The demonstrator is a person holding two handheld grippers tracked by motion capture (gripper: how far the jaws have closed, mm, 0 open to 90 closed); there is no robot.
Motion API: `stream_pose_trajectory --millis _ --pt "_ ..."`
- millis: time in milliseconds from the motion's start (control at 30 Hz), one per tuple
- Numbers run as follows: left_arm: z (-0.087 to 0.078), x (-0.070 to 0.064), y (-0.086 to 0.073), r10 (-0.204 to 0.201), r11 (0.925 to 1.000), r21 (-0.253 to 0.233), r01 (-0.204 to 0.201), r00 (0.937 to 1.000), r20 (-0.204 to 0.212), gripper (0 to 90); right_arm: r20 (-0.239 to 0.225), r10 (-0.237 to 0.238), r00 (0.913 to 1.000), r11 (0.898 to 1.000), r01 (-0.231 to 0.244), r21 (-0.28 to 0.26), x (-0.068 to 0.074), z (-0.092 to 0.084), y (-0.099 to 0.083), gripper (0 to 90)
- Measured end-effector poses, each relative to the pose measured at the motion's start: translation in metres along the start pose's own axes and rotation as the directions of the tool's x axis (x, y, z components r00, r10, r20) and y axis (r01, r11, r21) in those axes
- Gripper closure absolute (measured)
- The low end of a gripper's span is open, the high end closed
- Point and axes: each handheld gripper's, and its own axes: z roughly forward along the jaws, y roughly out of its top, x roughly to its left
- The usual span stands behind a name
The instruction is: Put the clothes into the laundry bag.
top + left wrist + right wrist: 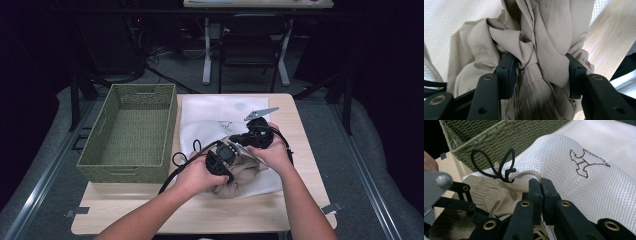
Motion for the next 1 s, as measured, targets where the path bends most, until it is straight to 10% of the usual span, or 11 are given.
stream_pose_trajectory --millis 667,1000 --pt "0.017 -0.003 -0.03 -0.044 0.9779 -0.203 0.052 0.9981 0.043 62.7 -0.006 -0.017 0.9998 1.0 0.017 0.015 0.005 0.001 -0.002 87.9" --pt "0.013 -0.003 -0.019 -0.037 0.97 -0.241 0.029 0.9989 -0.028 64.2 -0.022 -0.028 0.9994 1.0 0.028 -0.001 0.011 -0.005 0.0 88.0"
